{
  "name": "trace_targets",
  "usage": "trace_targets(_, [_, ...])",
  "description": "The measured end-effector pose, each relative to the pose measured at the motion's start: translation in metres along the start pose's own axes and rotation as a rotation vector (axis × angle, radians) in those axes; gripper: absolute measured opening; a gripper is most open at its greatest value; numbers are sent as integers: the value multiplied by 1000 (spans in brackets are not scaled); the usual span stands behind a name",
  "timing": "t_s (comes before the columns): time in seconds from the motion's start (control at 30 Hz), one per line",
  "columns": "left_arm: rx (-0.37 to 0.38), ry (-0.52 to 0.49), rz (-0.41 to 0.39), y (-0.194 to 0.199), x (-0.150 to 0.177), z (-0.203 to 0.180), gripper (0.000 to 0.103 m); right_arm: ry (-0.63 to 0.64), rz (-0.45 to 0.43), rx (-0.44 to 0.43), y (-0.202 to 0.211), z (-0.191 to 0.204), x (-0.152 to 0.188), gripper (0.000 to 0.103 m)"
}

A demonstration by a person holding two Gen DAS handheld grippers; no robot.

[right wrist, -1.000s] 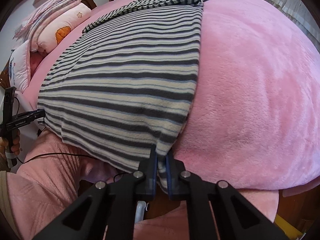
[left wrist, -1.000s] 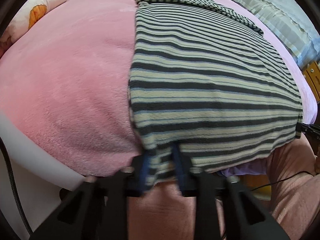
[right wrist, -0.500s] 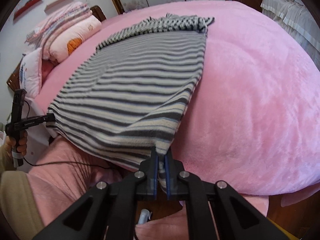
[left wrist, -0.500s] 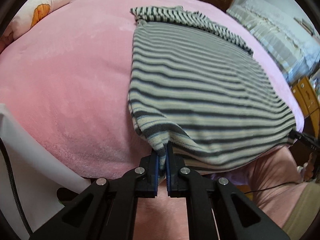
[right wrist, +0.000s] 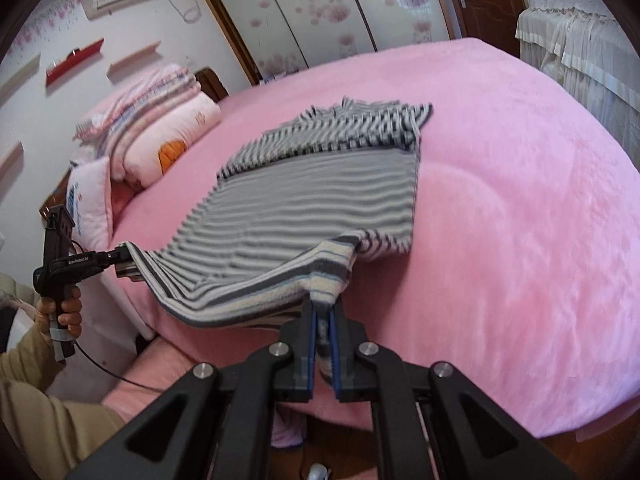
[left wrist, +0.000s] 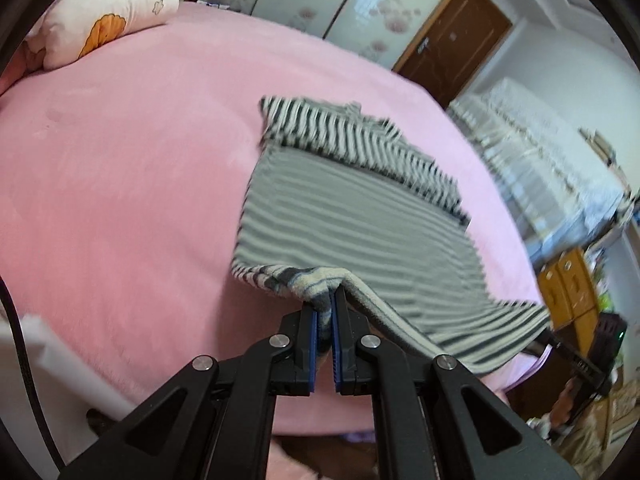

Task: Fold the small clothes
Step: 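Lift the hem with both tools and fold it toward the collar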

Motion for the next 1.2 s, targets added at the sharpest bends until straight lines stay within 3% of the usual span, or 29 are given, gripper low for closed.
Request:
trace_targets(0.27, [97,145,-50,-3,-71,-10,4,-158,-67,-208,10,-15,-70,5])
trace_targets(0.4, [94,175,-91,-8,-112,-9,4,-199,-110,-250,9,-23,-110,5])
trace_targets(0.63, [74,245,-99,-66,-189,-1,5,-260,-139,-203,-40,-42,-183,5])
trace_targets(0.83, [3,309,-44,-158,-244,14,5,-346,-110,-130,-117,-68,-235,5])
trace_targets(1.2, [-68,439,19,-273,-280,49,5,-516,-25,-38,-223,-119,-262,5])
Point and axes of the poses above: each gripper's, at about its wrist camera, not at the fingertips, and y roughly against the way its jaws point, z to its left, x to its underside, the point moved 1 cm from there along -y, roughly the way its jaws point, and after that the axes turned 5 degrees about x, right-handed, at the moved point
